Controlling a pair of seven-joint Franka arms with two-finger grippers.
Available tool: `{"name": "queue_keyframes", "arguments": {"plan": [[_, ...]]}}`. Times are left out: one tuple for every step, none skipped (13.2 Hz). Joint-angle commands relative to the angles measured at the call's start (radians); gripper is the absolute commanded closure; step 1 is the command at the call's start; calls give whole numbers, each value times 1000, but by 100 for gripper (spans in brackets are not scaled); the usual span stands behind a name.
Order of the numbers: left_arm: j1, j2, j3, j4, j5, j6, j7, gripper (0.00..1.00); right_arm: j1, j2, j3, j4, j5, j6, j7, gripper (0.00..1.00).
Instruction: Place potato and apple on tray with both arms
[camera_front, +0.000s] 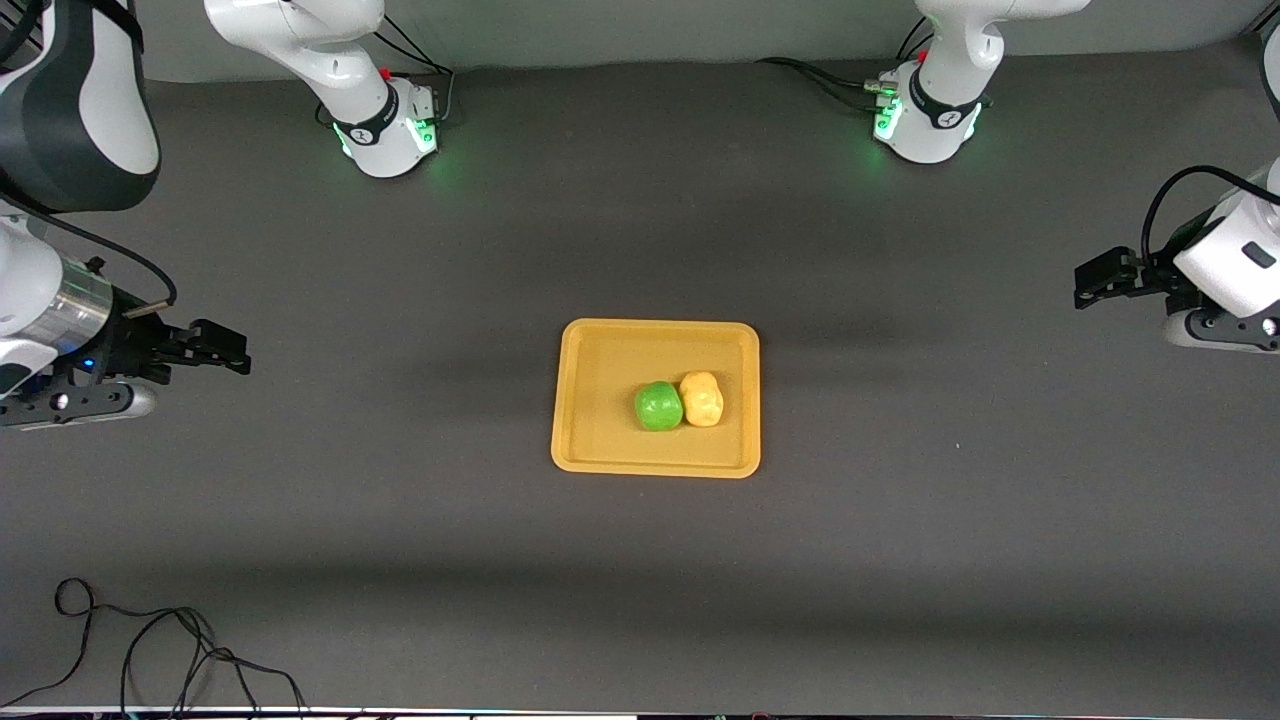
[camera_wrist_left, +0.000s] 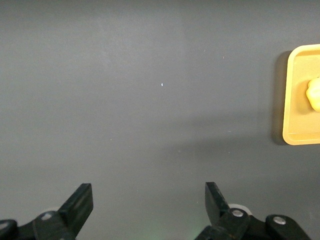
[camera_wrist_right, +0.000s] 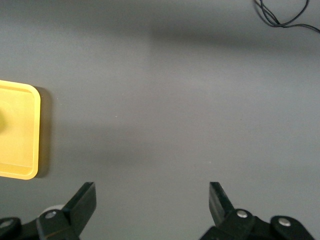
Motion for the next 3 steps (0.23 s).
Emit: {"name": "queue_keyframes", "arguments": {"plan": [[-12, -4, 9, 7, 4, 7, 8, 0, -31, -19, 25, 2, -24, -17, 15, 0], [-14, -3, 9, 7, 4, 7, 8, 0, -31, -22, 26, 1, -24, -18, 17, 0], [-12, -4, 9, 7, 4, 7, 8, 0, -29, -28, 26, -2, -24, -20, 18, 0]]}}
